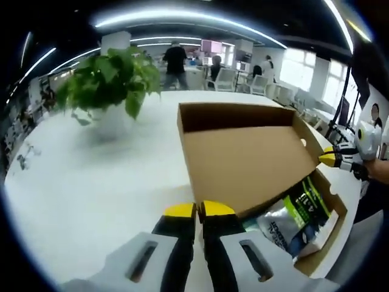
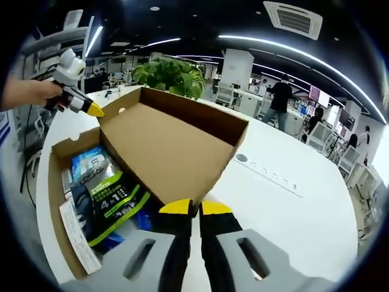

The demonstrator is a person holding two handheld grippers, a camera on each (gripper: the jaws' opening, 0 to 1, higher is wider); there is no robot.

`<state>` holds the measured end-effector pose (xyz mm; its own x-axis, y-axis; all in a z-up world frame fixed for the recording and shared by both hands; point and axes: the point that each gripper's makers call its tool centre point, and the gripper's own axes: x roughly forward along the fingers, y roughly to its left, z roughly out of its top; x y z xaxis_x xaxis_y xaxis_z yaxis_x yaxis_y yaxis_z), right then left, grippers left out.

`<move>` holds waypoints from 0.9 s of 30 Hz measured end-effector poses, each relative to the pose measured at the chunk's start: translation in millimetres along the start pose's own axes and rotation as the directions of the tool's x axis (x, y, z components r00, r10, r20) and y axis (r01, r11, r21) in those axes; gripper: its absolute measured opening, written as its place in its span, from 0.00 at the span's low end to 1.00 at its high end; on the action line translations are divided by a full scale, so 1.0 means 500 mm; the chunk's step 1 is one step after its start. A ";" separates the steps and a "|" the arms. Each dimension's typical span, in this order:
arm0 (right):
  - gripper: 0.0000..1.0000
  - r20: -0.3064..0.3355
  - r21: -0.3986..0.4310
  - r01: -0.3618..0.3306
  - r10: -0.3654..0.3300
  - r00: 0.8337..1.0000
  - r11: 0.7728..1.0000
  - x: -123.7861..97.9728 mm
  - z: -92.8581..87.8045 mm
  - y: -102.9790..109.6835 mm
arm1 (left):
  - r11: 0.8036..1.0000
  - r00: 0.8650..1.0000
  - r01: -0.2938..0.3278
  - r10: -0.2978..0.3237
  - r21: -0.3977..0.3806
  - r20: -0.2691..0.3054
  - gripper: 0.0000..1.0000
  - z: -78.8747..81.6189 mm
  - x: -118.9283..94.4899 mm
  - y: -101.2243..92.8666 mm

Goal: Operate the shoe box by opening the lid, removing the specified soft item, and placing it in the target area until the item is outside and the box remains undamaged.

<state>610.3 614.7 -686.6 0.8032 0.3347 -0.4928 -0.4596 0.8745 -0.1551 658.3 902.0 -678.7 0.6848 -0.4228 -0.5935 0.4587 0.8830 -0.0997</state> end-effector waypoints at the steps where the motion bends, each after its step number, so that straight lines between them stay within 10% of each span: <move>1: 0.02 -0.001 0.000 0.000 0.000 1.000 1.000 0.001 0.000 -0.001 | 1.000 1.000 -0.003 0.003 0.006 0.000 0.00 0.000 0.001 0.001; 27: 0.04 -0.039 0.107 -0.012 0.017 0.999 0.994 0.031 -0.009 -0.017 | 1.000 0.999 -0.025 0.025 0.014 -0.025 0.01 -0.003 0.030 0.013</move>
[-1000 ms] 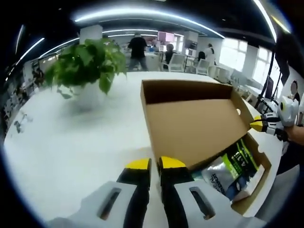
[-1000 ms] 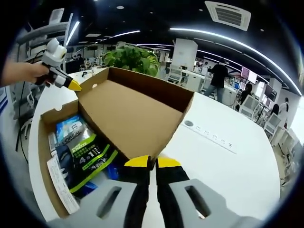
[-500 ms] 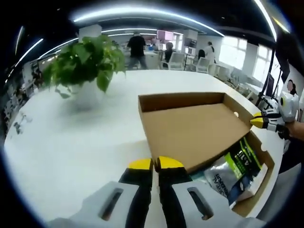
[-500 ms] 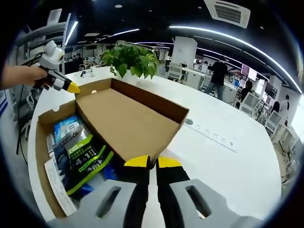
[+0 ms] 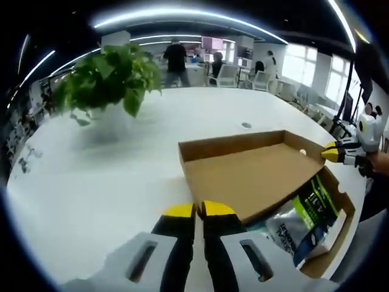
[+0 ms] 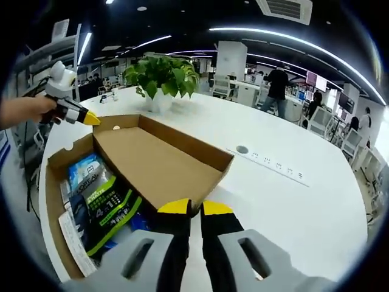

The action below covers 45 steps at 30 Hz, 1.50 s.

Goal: Operate the shoe box by opening the lid, removing the specified soft item, and placing it in the target area until the item is outside and the box remains undamaged.

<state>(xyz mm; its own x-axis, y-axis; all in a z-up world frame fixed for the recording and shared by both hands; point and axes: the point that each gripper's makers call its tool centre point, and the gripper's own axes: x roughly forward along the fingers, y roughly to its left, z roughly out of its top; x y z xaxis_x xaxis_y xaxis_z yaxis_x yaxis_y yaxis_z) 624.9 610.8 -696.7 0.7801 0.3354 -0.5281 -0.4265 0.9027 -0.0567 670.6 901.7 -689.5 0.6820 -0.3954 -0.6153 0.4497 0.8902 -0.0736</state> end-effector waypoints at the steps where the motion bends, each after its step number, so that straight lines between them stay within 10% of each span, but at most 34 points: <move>1: 0.04 -0.002 0.002 -0.001 0.001 1.000 1.000 0.001 0.000 0.000 | 1.000 1.000 0.000 0.000 -0.001 -0.001 0.01 -0.001 0.001 0.000; 24: 0.03 -0.032 0.032 0.002 -0.001 0.999 0.999 0.012 -0.004 -0.003 | 0.997 0.998 -0.030 0.034 0.072 -0.058 0.01 -0.007 0.011 -0.004; 45: 0.11 -0.014 -0.063 -0.001 0.000 1.000 0.998 -0.037 0.001 0.009 | 0.989 0.999 -0.043 0.044 0.143 0.001 0.06 0.004 -0.043 -0.014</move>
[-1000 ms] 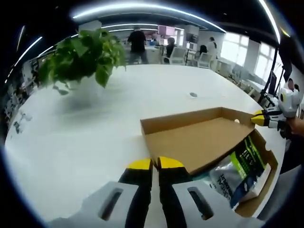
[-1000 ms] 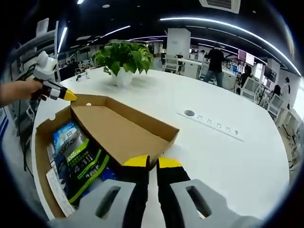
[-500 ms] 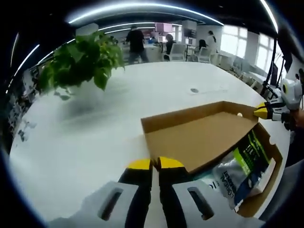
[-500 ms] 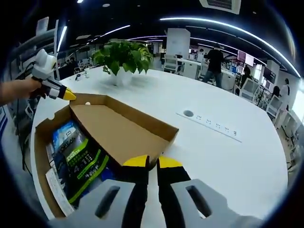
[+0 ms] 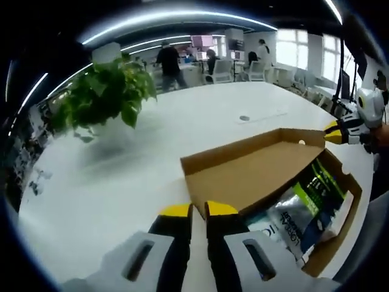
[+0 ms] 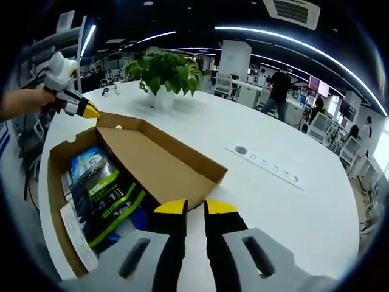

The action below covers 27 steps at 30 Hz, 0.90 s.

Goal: Operate the shoe box by opening the lid, removing the specified soft item, and placing it in the target area until the item is outside and the box remains undamaged.

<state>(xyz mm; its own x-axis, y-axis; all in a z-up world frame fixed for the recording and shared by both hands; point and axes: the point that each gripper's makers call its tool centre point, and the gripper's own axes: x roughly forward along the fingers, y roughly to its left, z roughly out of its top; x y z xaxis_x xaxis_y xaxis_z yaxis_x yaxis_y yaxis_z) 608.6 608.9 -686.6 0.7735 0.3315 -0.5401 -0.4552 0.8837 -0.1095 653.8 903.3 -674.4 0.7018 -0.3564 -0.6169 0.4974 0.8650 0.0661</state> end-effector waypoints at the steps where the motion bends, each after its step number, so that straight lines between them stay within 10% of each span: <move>1: 0.12 0.002 -0.001 -0.006 0.006 1.000 1.000 -0.004 0.001 0.002 | 1.000 1.000 0.004 -0.004 0.001 0.002 0.06 0.001 -0.004 -0.002; 27: 0.23 -0.059 0.045 -0.192 0.194 0.979 0.980 -0.043 -0.006 0.108 | 0.995 0.994 0.103 -0.103 0.000 -0.021 0.17 -0.051 -0.047 -0.127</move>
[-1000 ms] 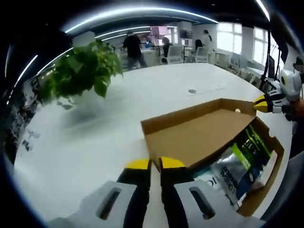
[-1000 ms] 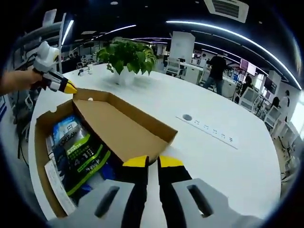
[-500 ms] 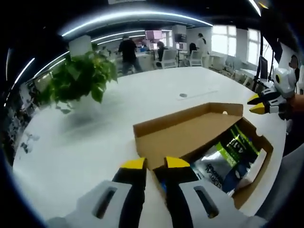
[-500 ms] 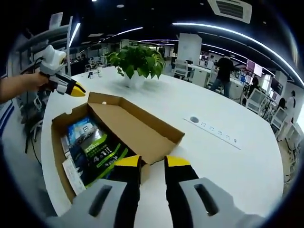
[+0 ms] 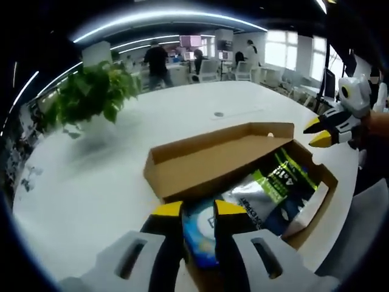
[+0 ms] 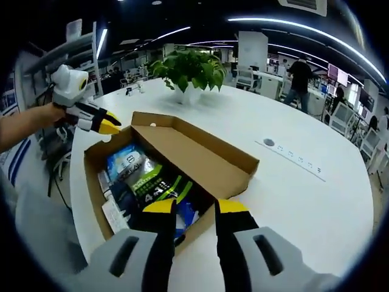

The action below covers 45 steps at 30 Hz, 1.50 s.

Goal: Operate the shoe box by opening the lid, removing the specified soft item, and placing it in the target area until the item is outside and the box remains undamaged.

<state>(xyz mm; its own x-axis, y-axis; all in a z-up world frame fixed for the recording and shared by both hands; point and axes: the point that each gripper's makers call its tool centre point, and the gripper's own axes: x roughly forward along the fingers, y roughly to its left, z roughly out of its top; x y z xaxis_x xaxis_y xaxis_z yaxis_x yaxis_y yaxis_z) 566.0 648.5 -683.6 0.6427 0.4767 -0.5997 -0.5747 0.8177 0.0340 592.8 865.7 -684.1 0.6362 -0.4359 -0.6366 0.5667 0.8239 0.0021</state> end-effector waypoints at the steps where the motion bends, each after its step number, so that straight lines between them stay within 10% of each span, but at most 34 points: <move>1: 0.23 -0.005 0.000 -0.005 0.005 1.000 1.000 0.003 -0.001 0.004 | 1.000 1.000 0.005 -0.005 0.000 -0.004 0.17 -0.003 0.001 -0.005; 45: 0.14 -0.188 -0.042 -0.031 0.022 0.982 0.999 0.129 -0.036 0.036 | 0.977 0.965 0.189 -0.203 -0.094 -0.165 0.20 -0.122 0.045 -0.111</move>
<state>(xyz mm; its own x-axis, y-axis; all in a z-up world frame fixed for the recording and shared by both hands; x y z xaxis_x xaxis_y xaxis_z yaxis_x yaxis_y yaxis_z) 587.9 688.2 -736.0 0.5229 0.4253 -0.7387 -0.6151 0.7882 0.0184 543.5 832.3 -745.6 0.4126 -0.5279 -0.7423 0.6251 0.7568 -0.1908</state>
